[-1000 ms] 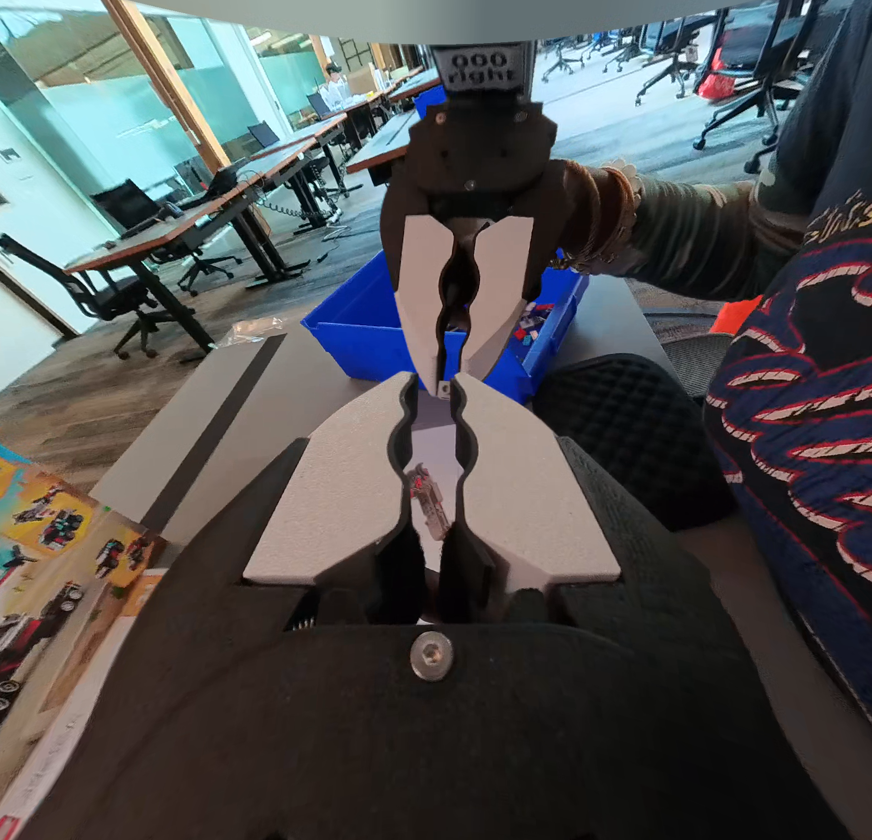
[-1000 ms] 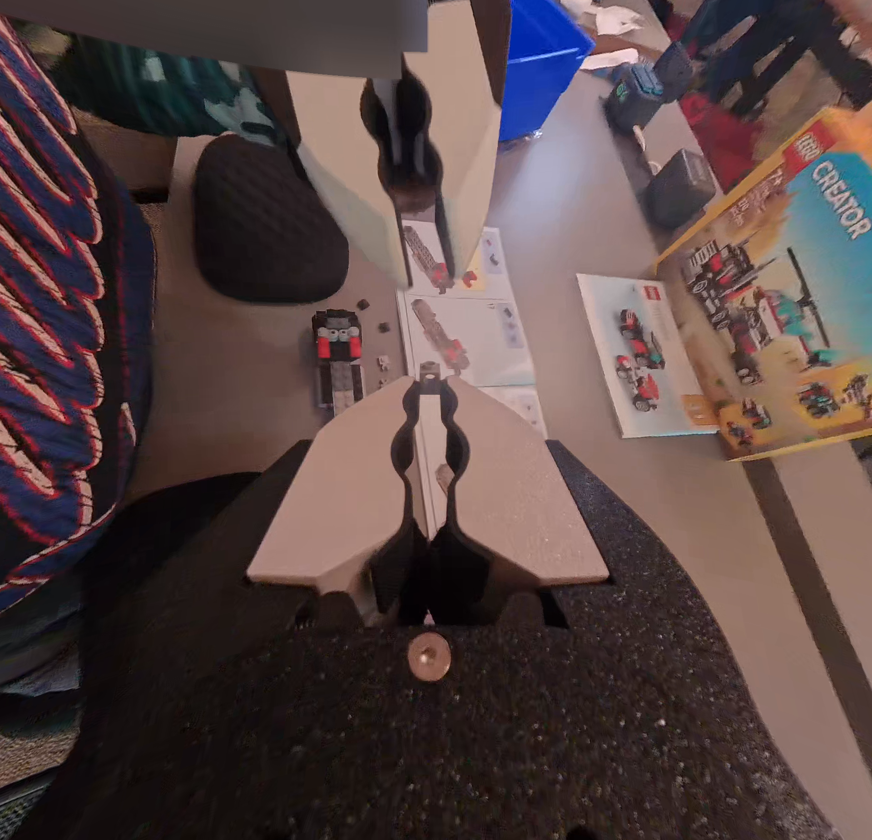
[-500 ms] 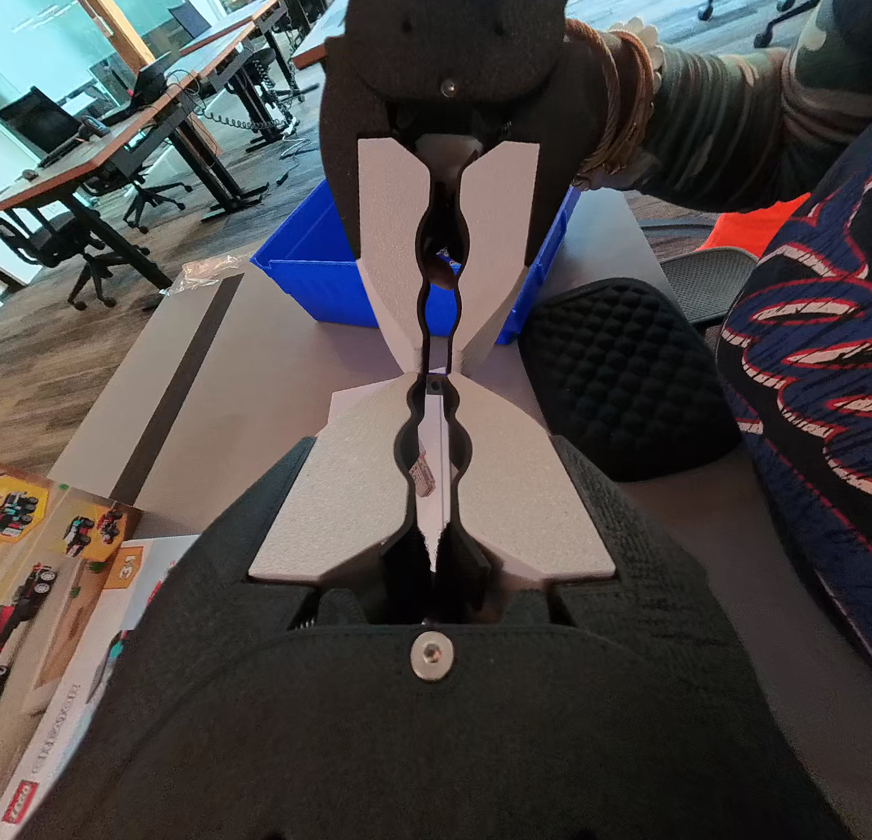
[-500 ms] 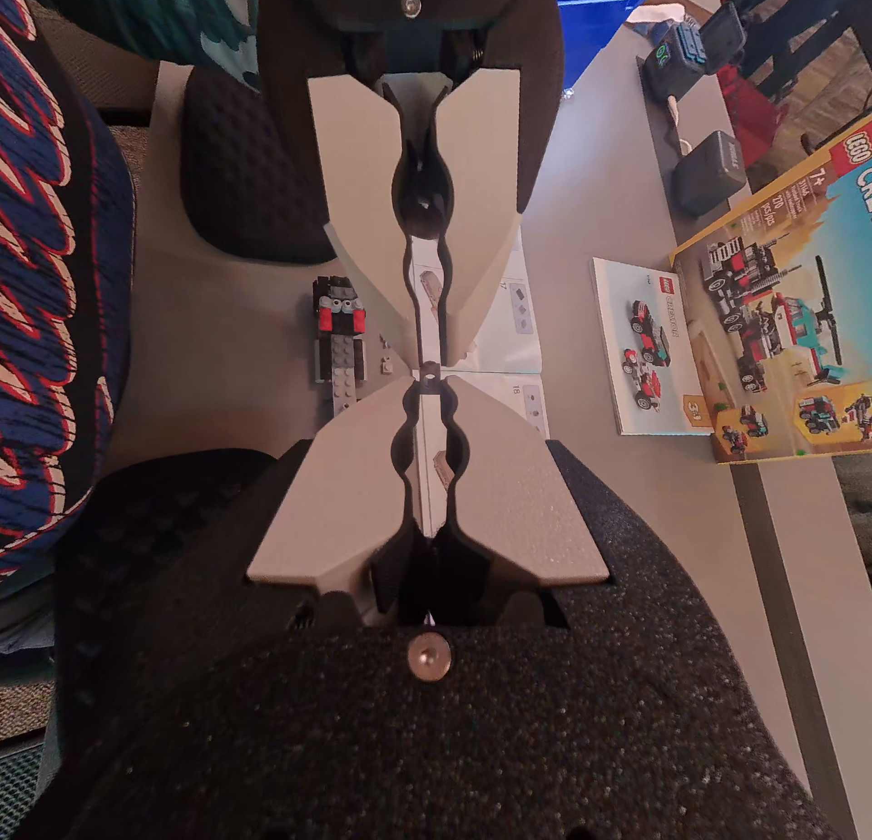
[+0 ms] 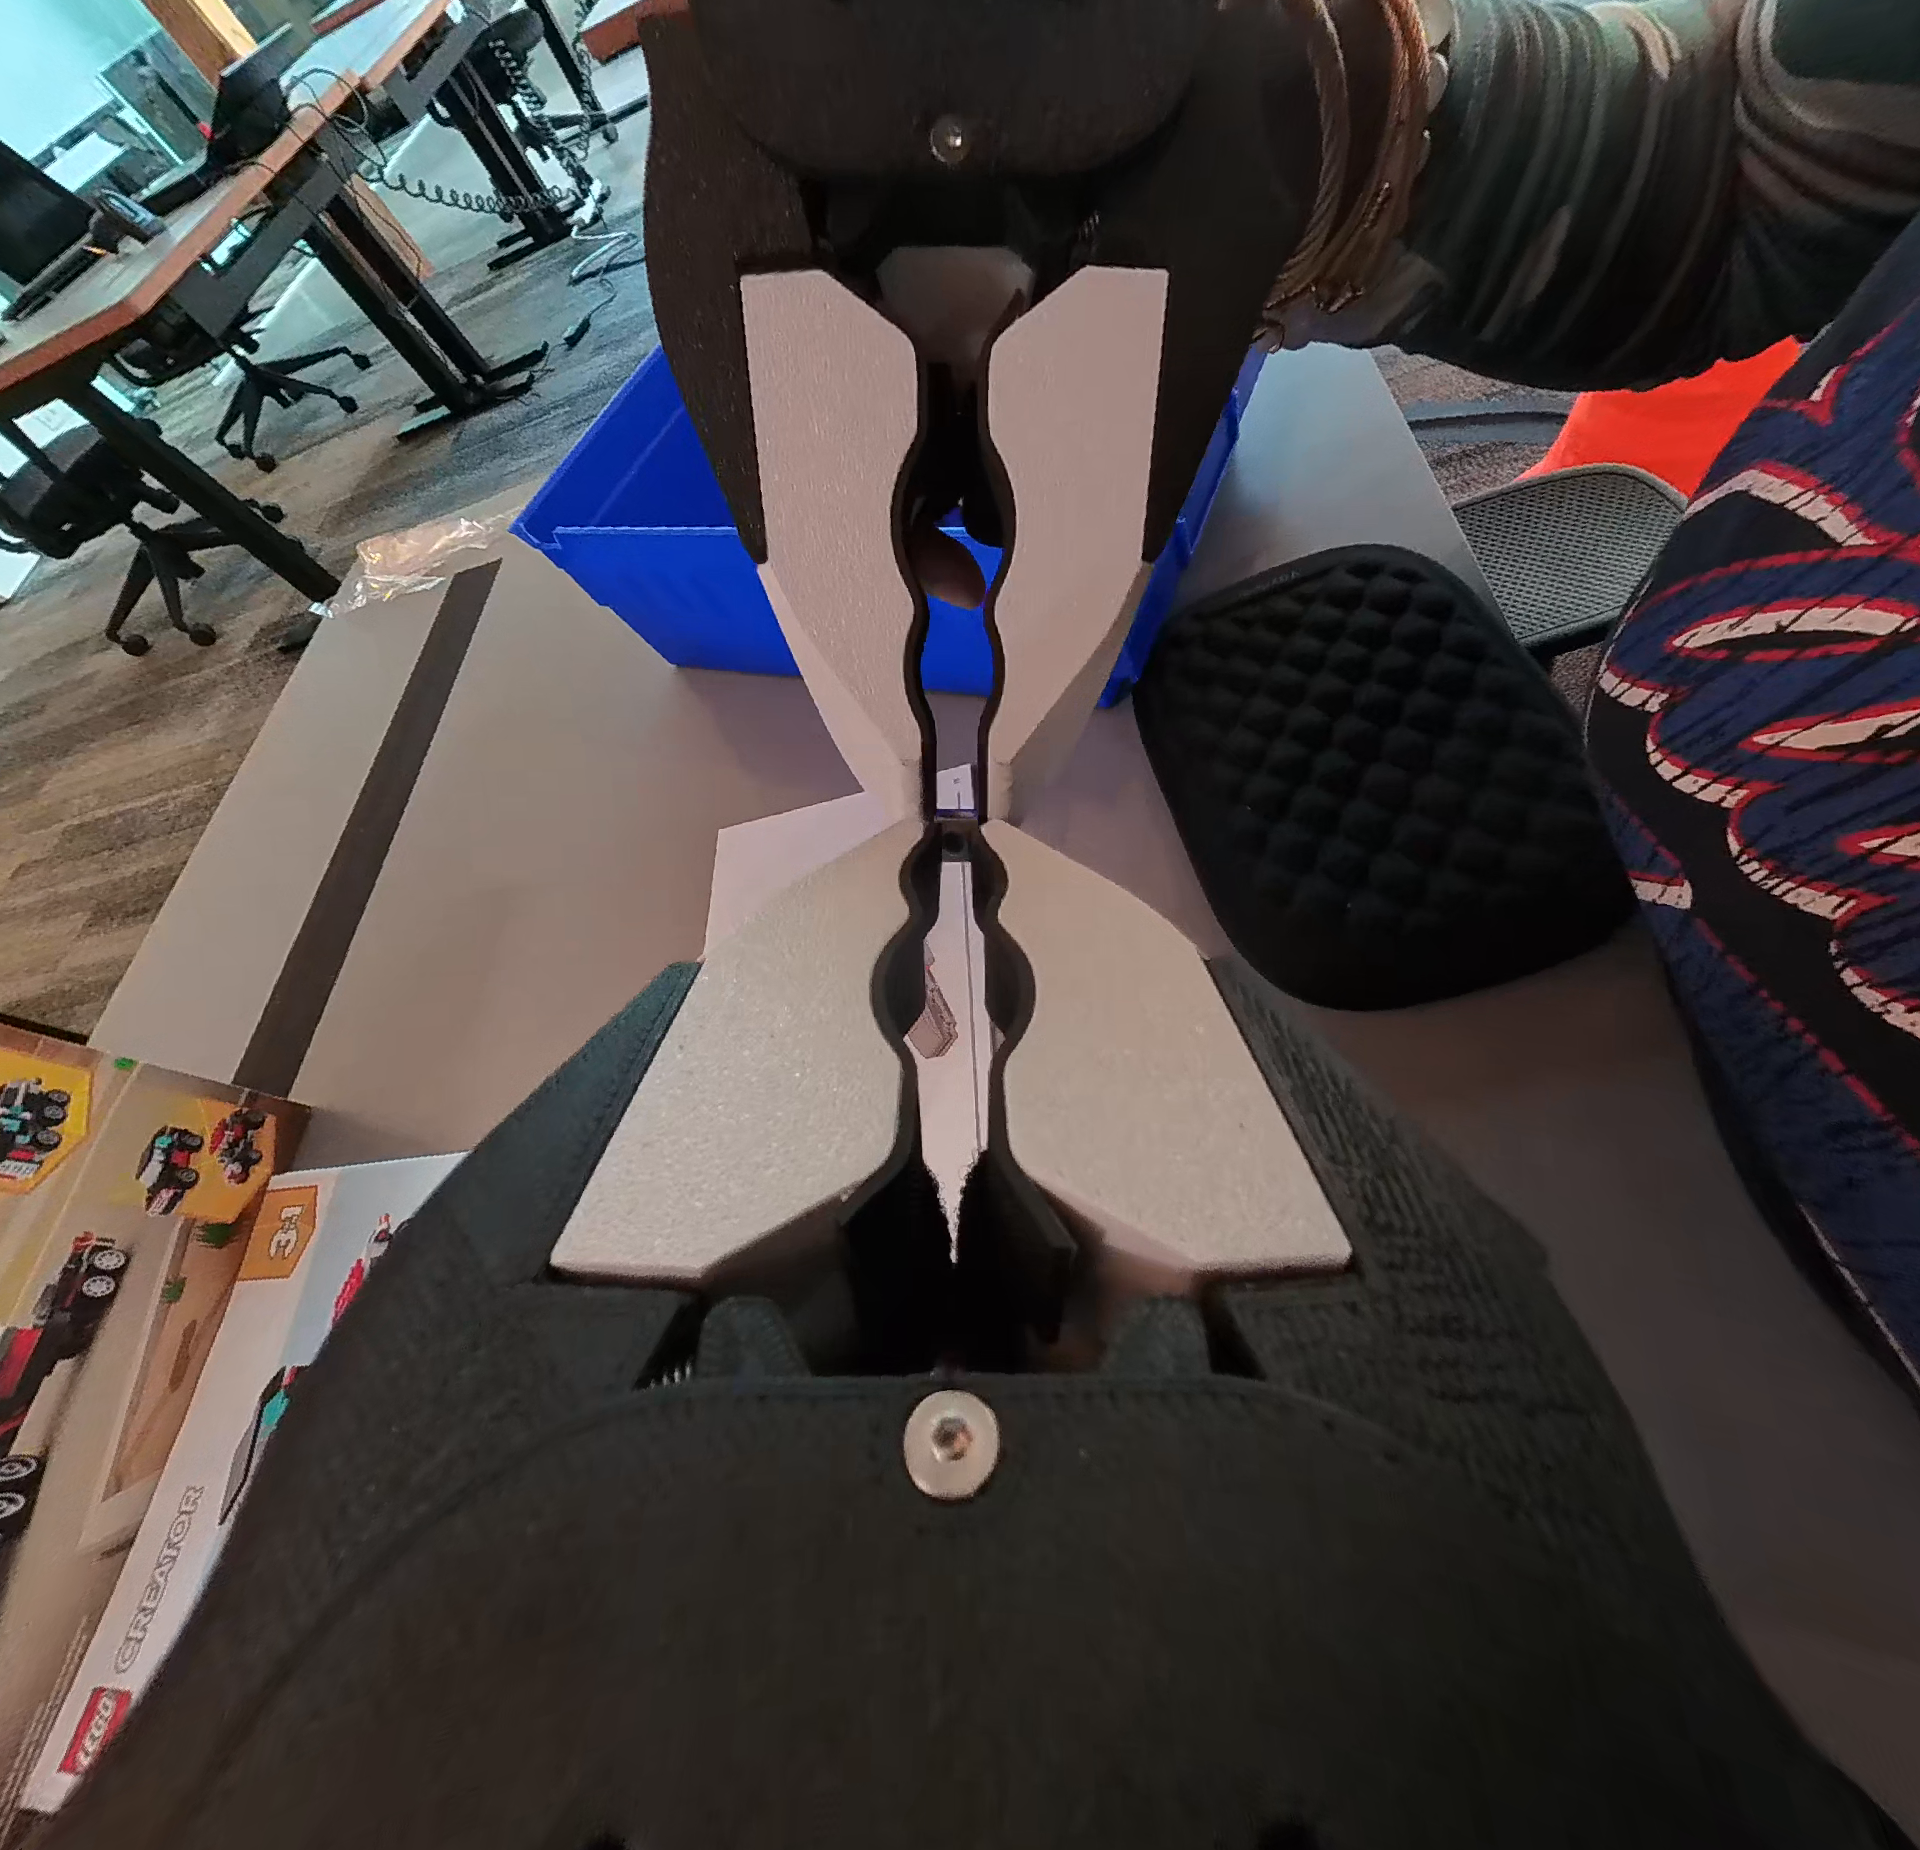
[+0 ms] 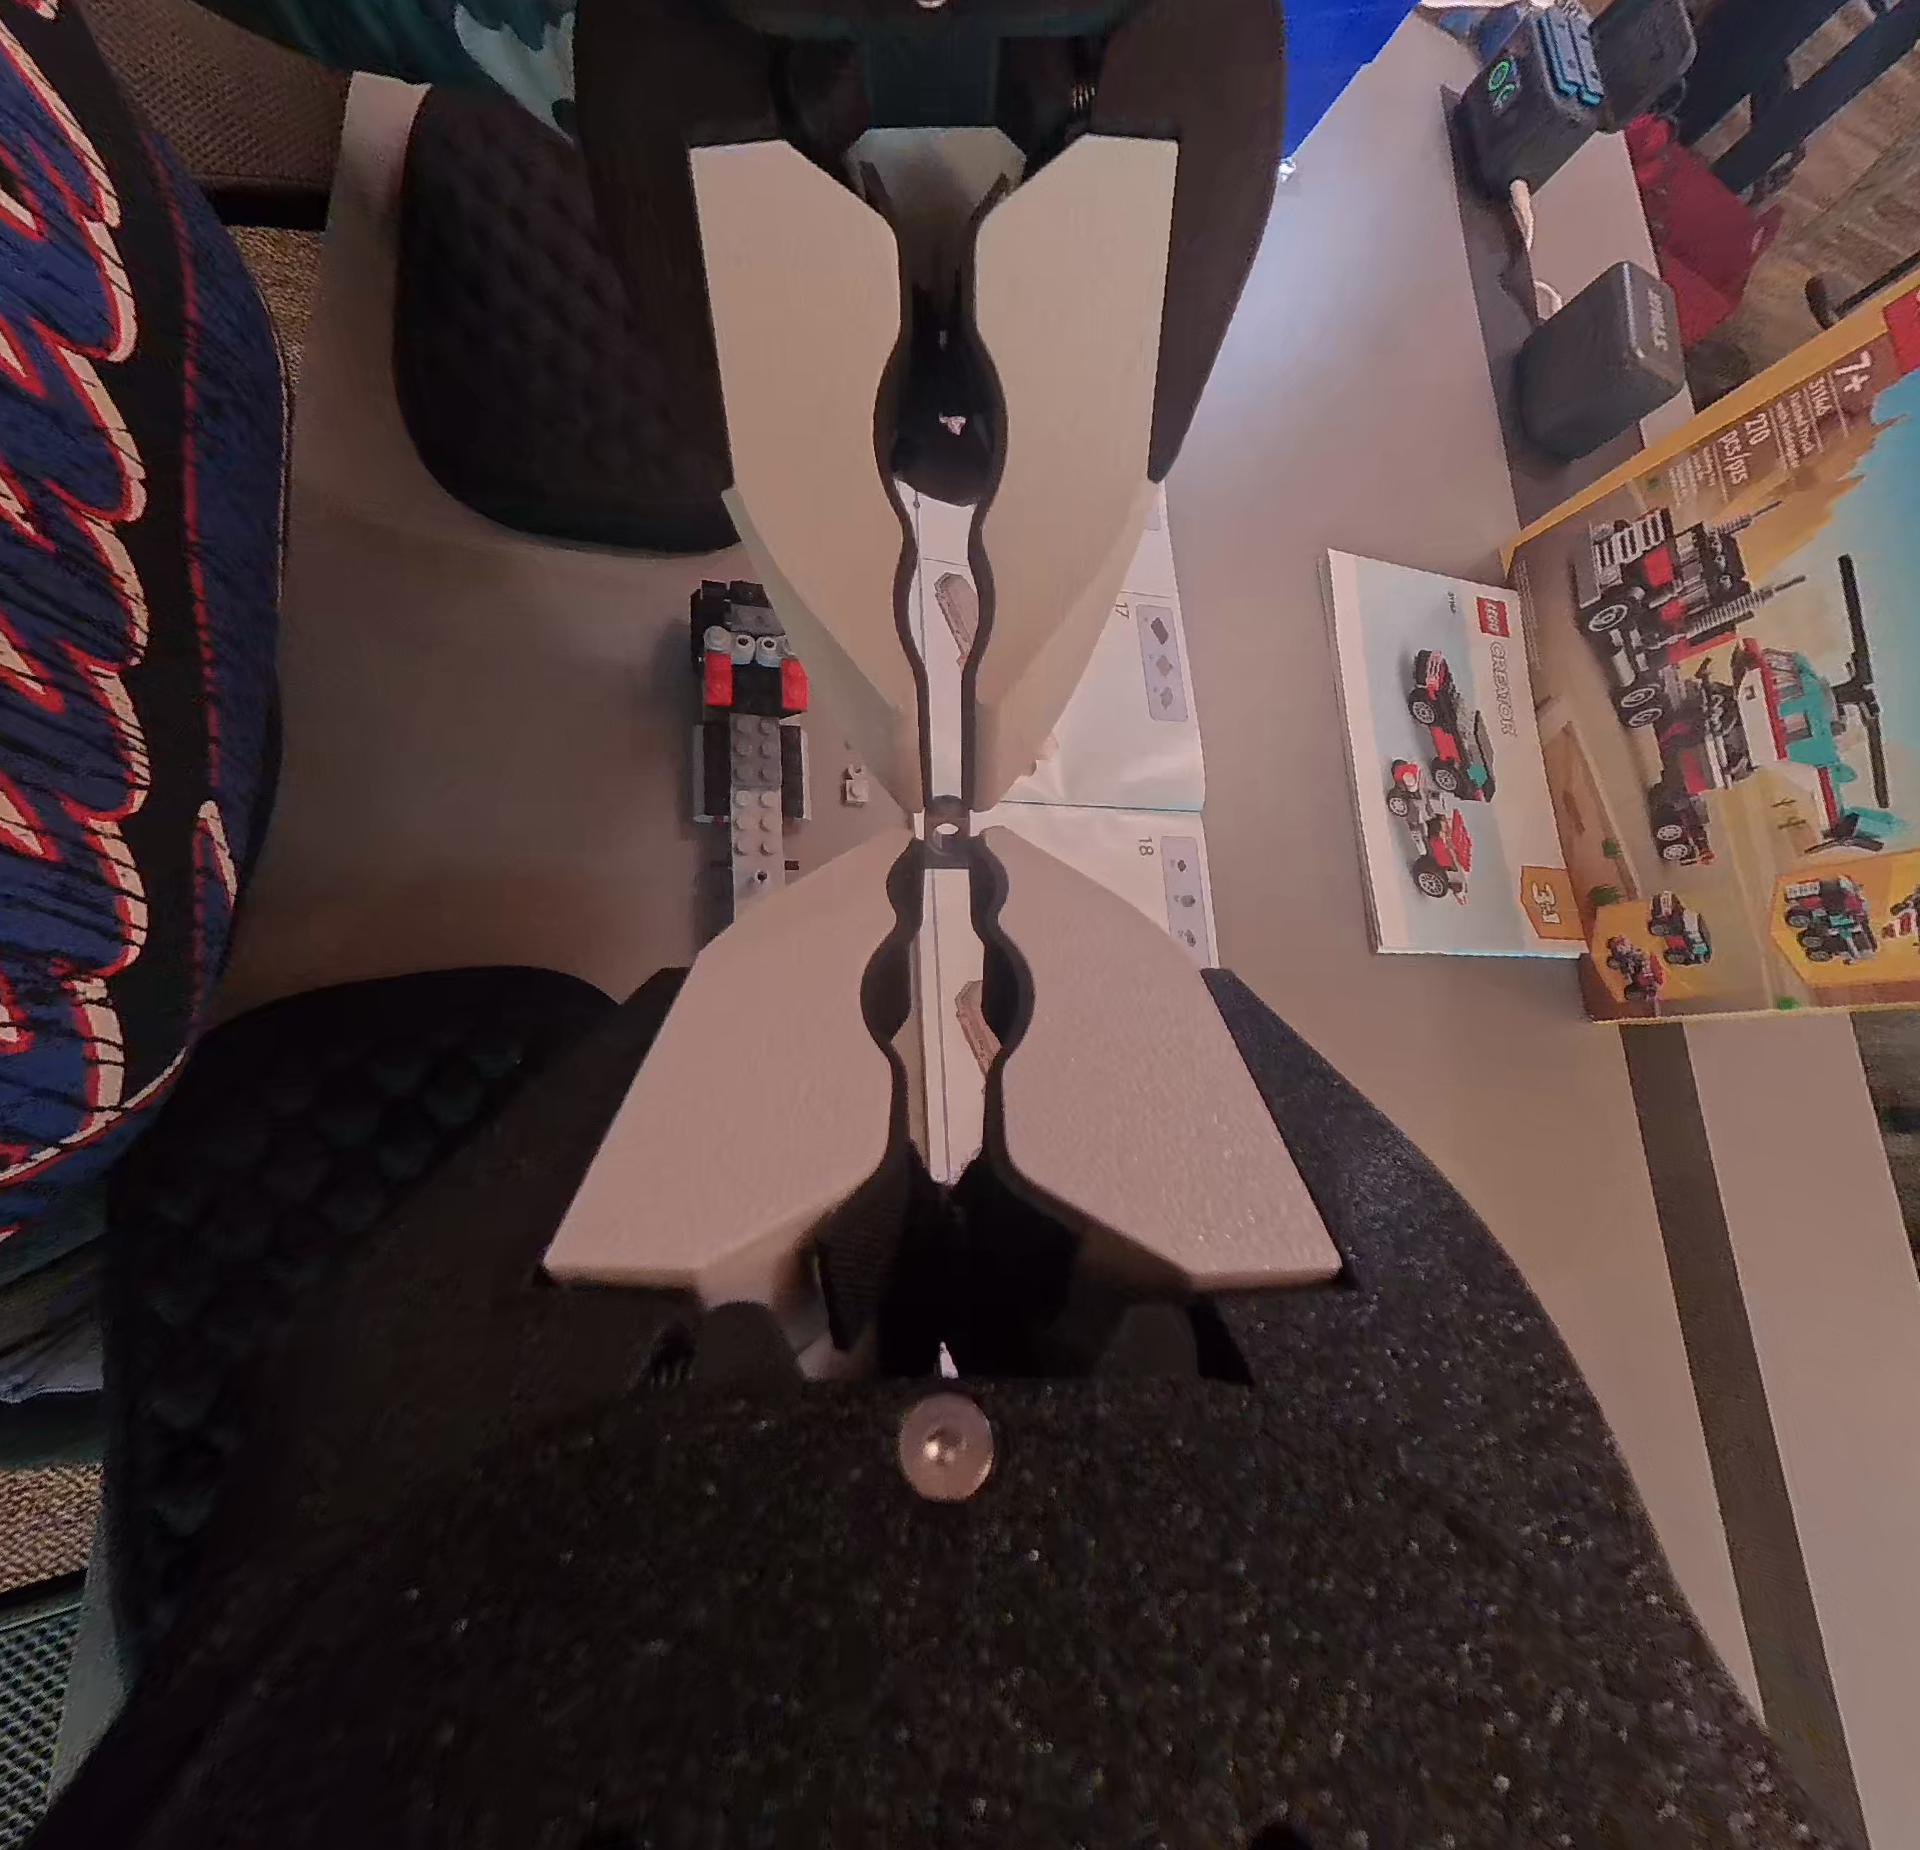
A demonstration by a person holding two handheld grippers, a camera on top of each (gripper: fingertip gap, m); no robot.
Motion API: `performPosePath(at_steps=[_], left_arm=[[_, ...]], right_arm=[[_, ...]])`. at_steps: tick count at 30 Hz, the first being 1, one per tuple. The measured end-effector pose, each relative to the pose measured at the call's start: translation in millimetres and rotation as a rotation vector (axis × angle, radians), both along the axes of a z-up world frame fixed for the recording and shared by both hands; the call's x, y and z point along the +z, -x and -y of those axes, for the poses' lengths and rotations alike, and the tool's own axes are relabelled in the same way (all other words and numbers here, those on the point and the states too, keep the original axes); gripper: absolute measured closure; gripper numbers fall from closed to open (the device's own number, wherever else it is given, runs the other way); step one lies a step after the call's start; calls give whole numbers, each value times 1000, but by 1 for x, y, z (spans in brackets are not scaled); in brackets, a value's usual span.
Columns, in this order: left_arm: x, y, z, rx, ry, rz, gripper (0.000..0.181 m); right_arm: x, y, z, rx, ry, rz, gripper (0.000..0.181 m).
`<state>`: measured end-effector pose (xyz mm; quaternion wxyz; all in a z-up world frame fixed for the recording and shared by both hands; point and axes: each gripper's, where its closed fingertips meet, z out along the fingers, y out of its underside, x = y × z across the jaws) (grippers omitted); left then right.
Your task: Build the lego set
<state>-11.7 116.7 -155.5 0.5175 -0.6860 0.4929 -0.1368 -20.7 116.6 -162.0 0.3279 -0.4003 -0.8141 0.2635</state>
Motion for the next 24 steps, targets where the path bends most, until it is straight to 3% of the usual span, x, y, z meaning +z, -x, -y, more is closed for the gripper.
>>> performPosePath(at_steps=[24], left_arm=[[-9,2,1,7,54,-70,176]], right_arm=[[-8,0,0,11,21,21,173]])
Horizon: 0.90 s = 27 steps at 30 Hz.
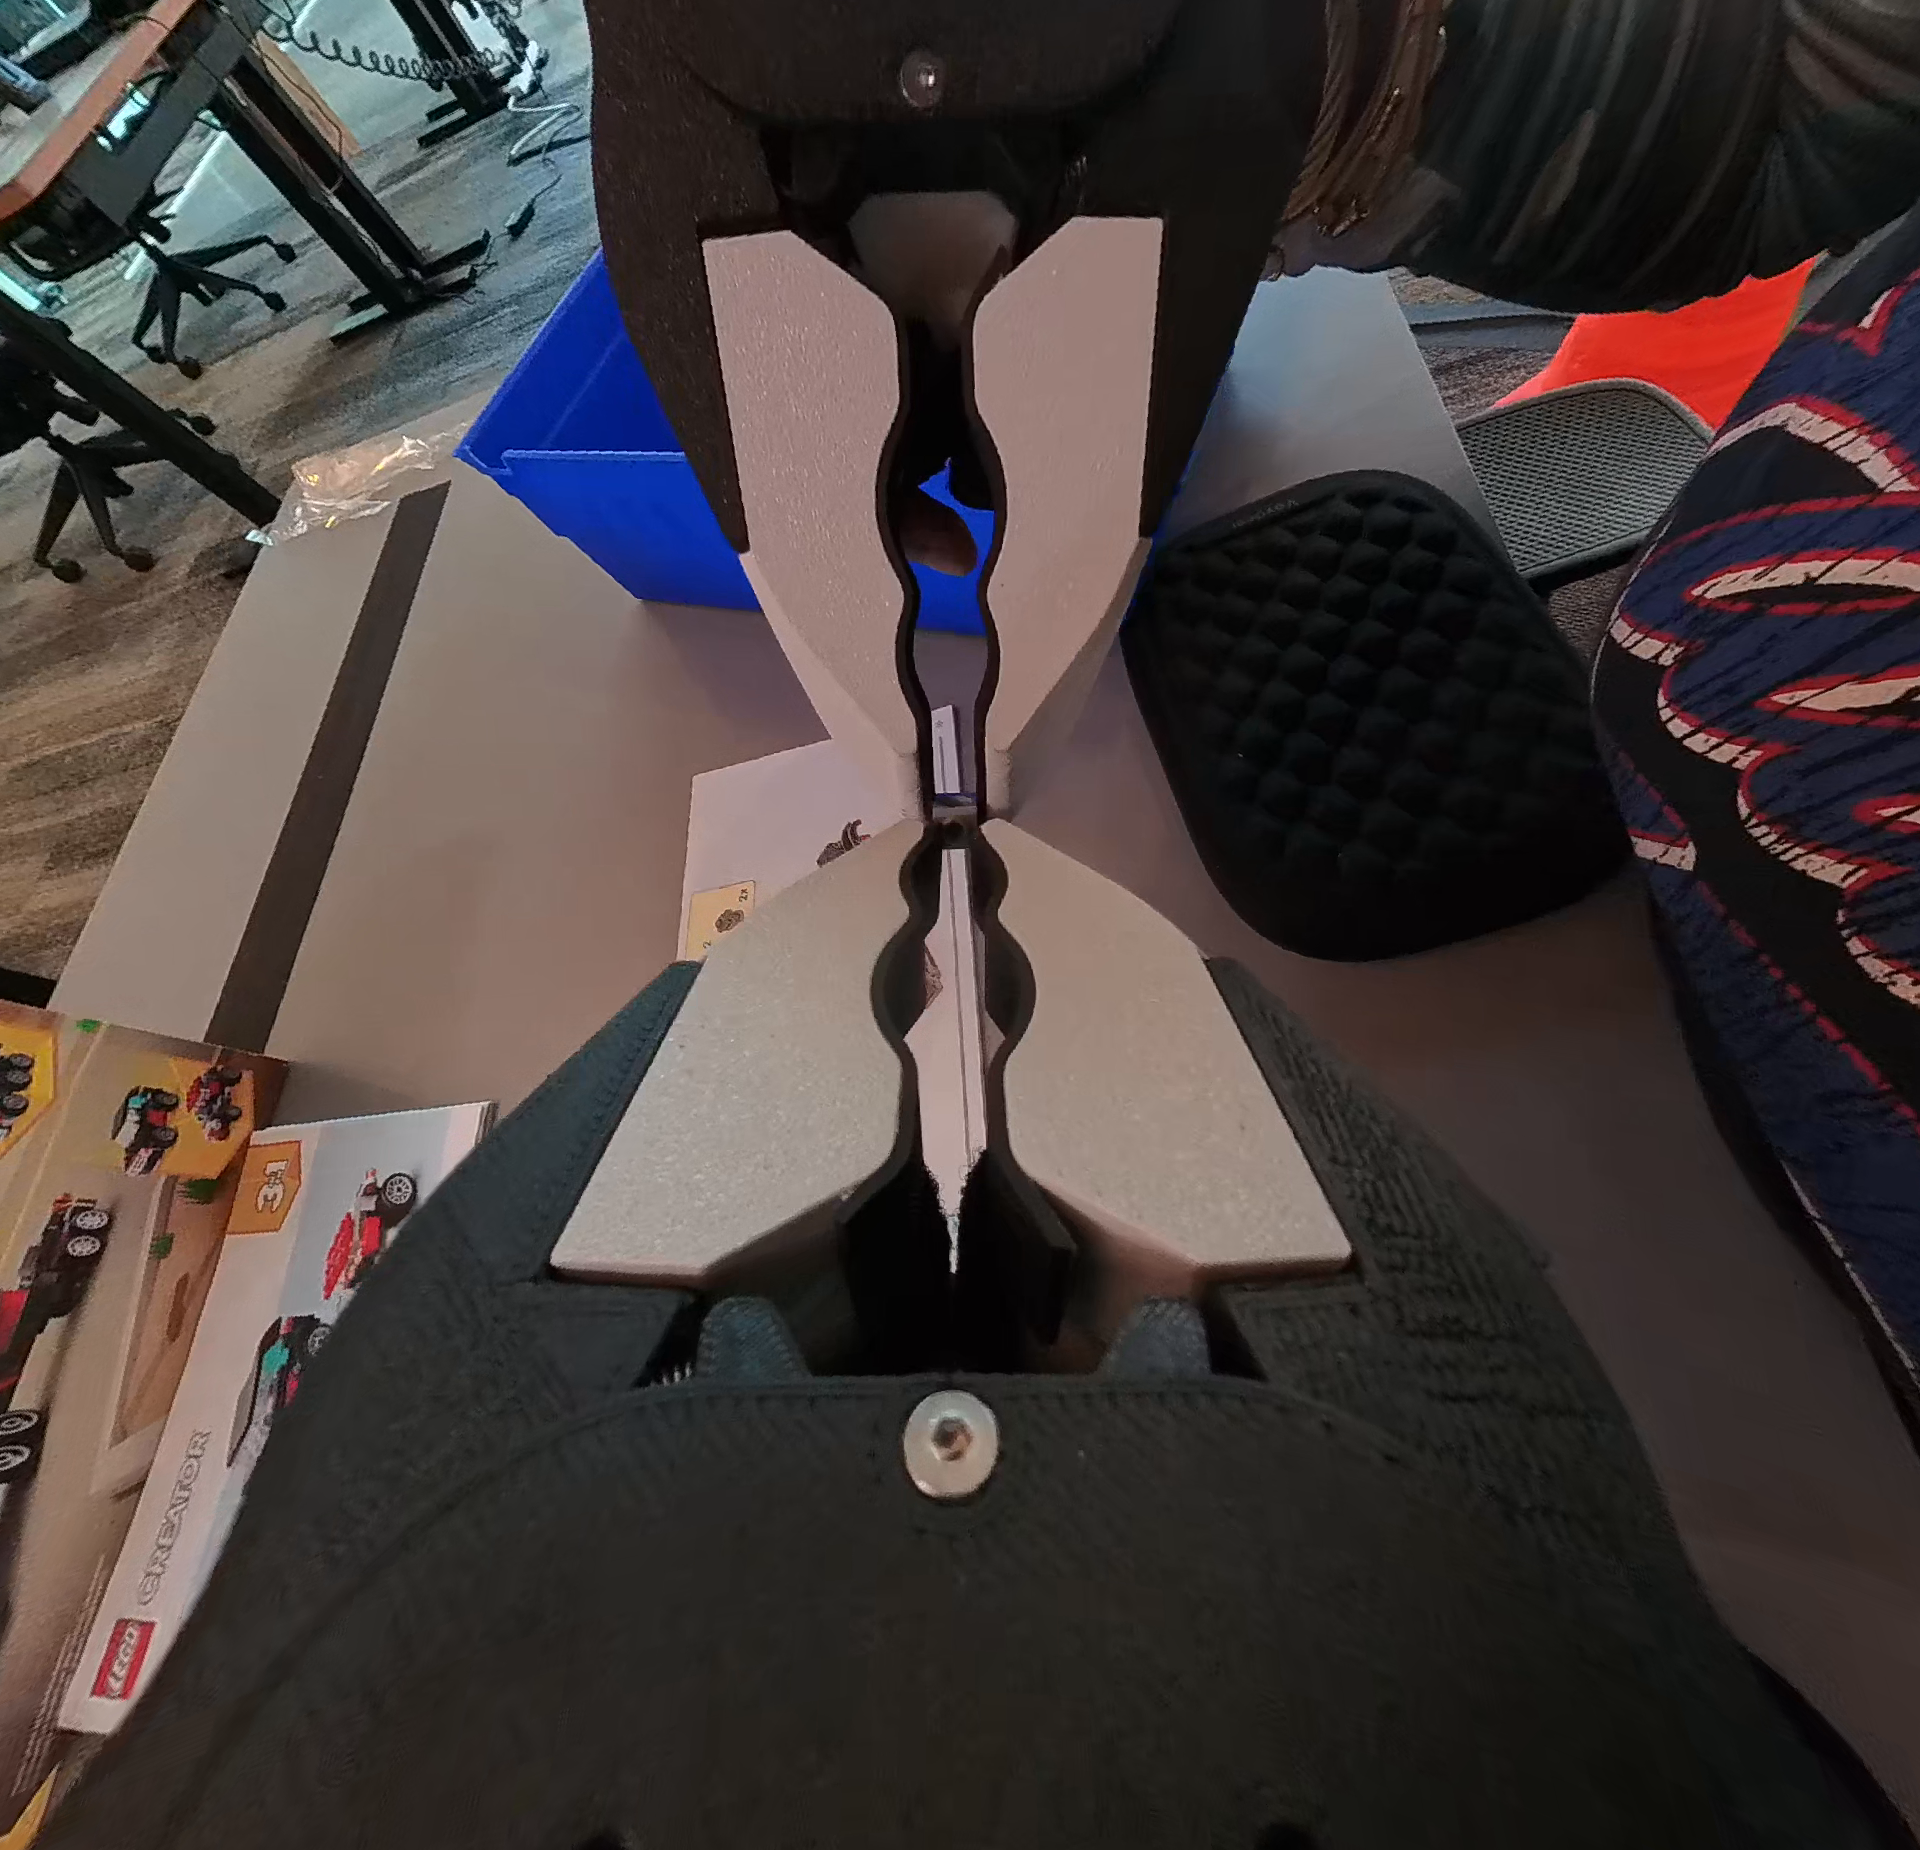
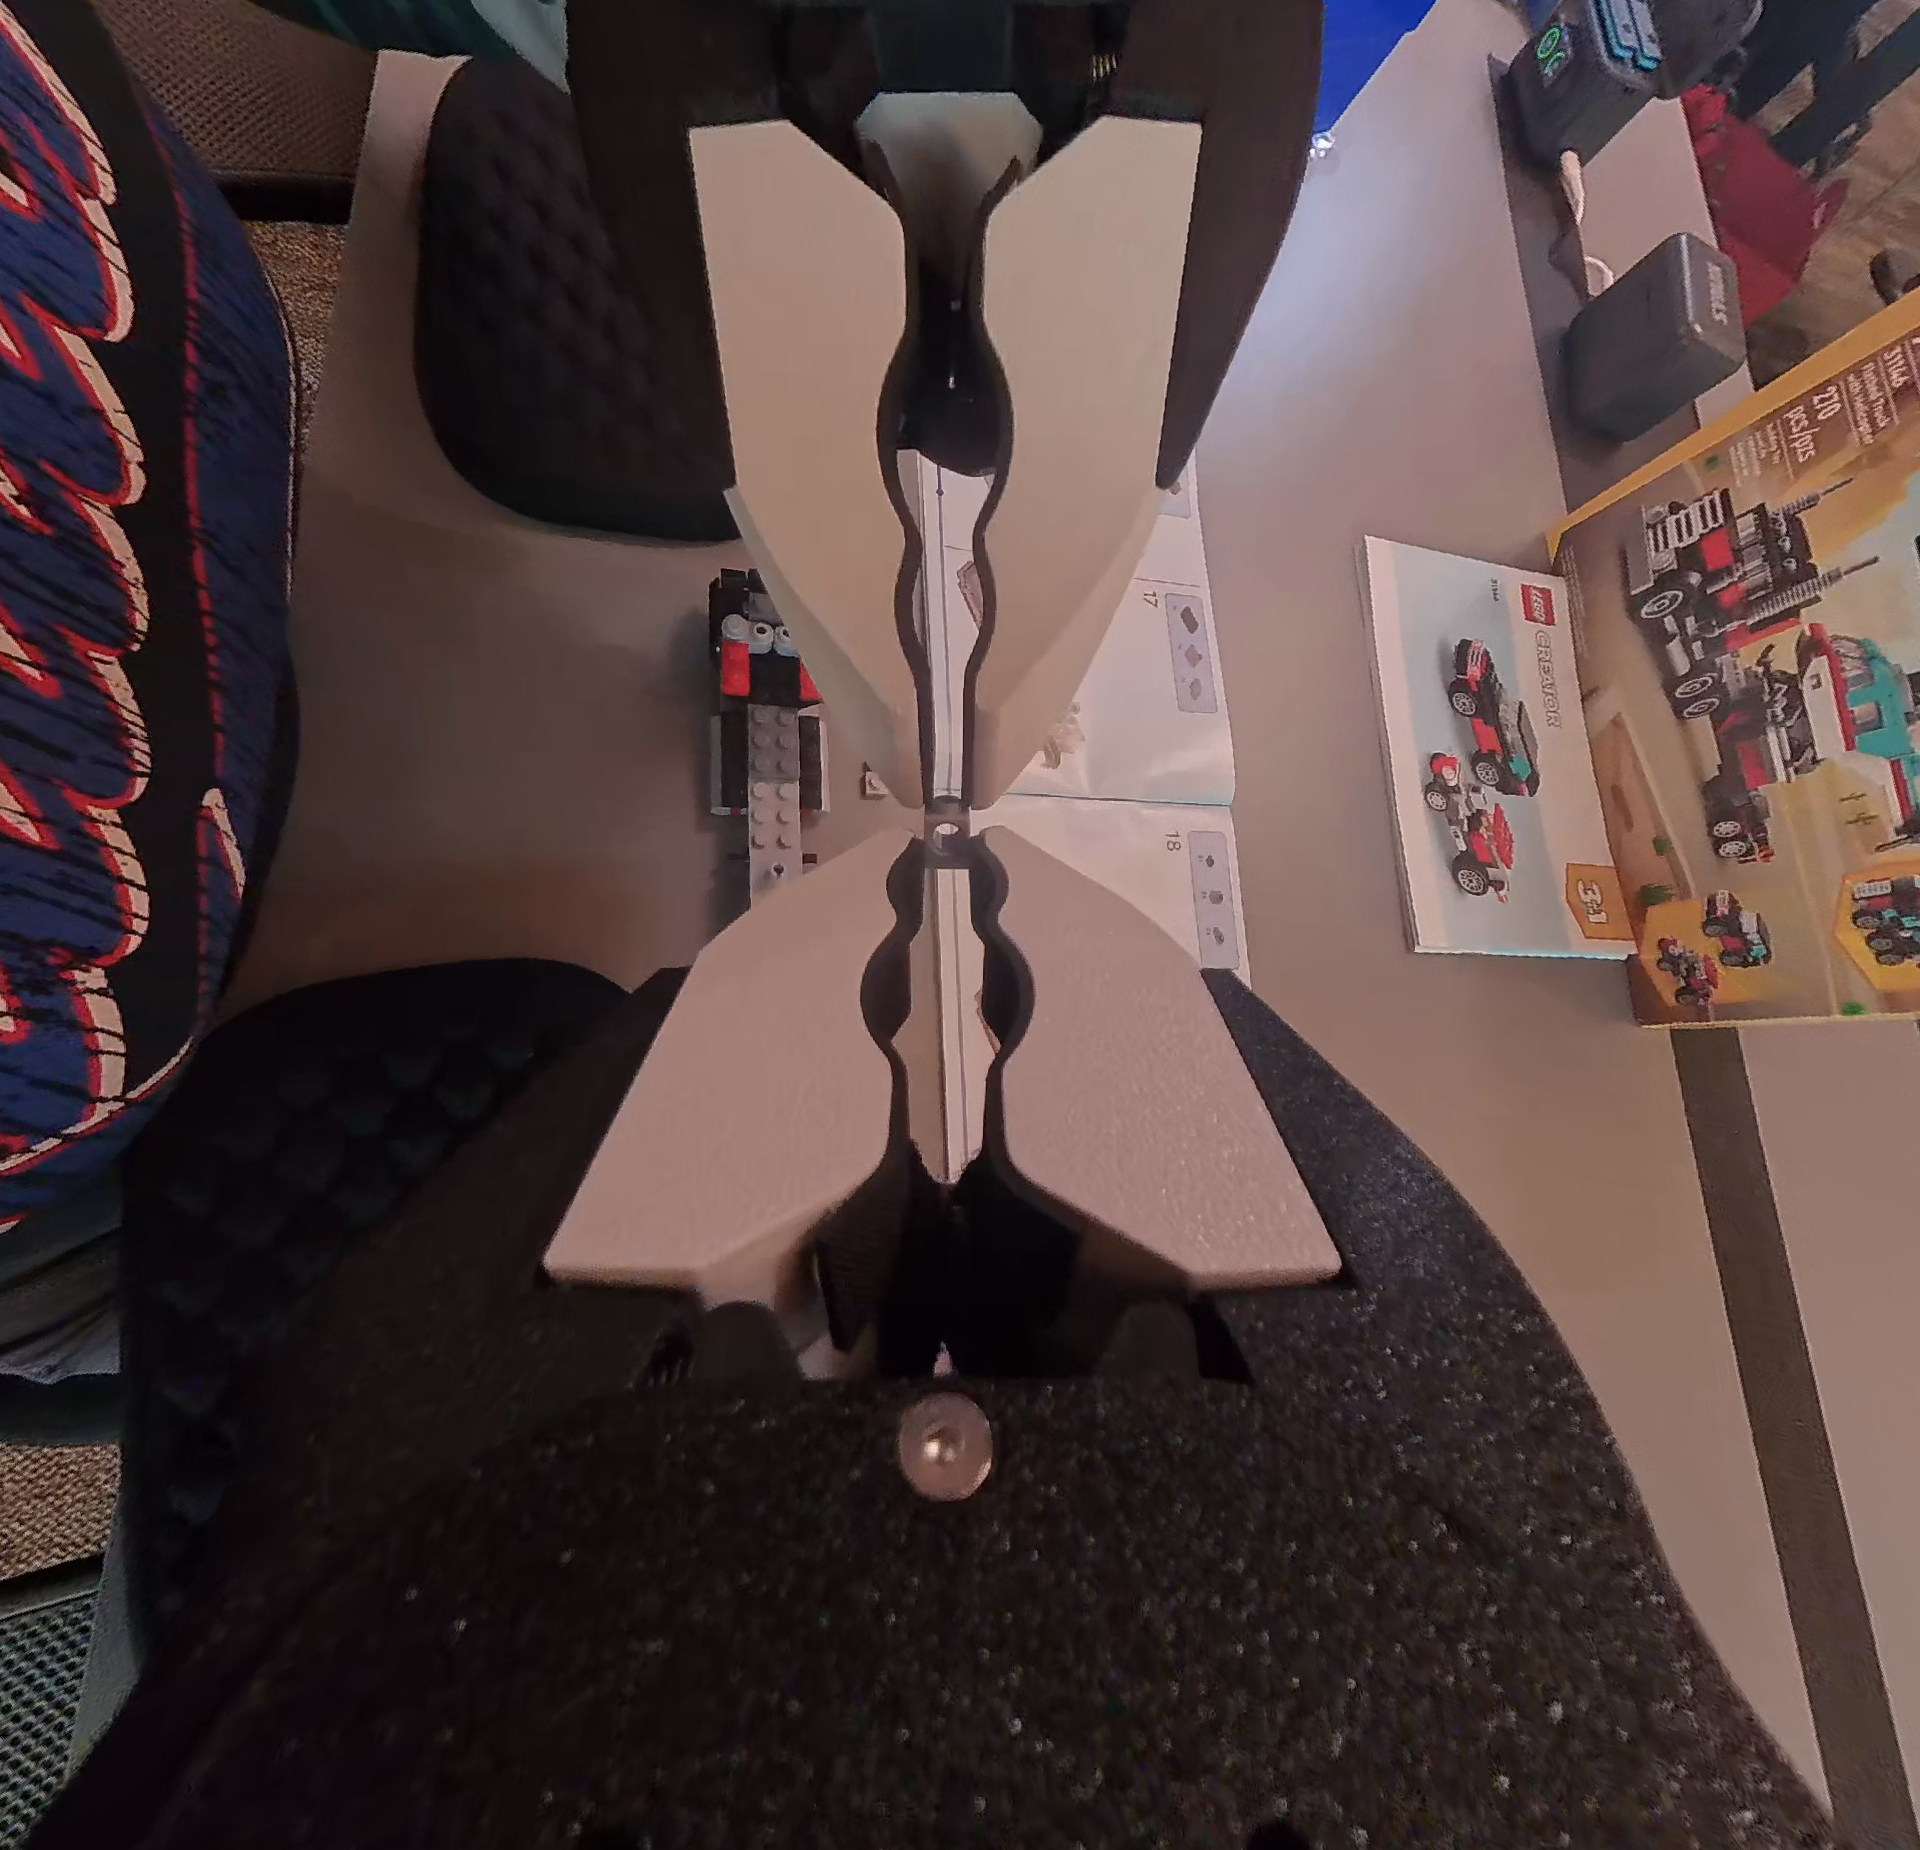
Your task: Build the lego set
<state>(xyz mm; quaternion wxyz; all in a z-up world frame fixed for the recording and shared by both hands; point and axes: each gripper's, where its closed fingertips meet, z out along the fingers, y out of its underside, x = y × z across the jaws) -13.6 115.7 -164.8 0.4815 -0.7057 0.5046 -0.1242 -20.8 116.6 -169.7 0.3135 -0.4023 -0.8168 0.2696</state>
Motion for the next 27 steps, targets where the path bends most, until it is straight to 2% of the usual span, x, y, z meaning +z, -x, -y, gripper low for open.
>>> performPosePath(at_steps=[9,16,23,27], left_arm=[[-7,0,1,5,79,35,177],[-17,25,1,31,144,-79,178],[-75,73,17,46,528,-337,178],[-99,93,33,58,724,-470,177]], right_arm=[[-7,0,1,-5,-3,26,173],[-5,1,-1,-52,68,-31,161],[-12,-14,-8,-122,103,-35,161],[-14,-20,-8,-142,119,-36,161]])
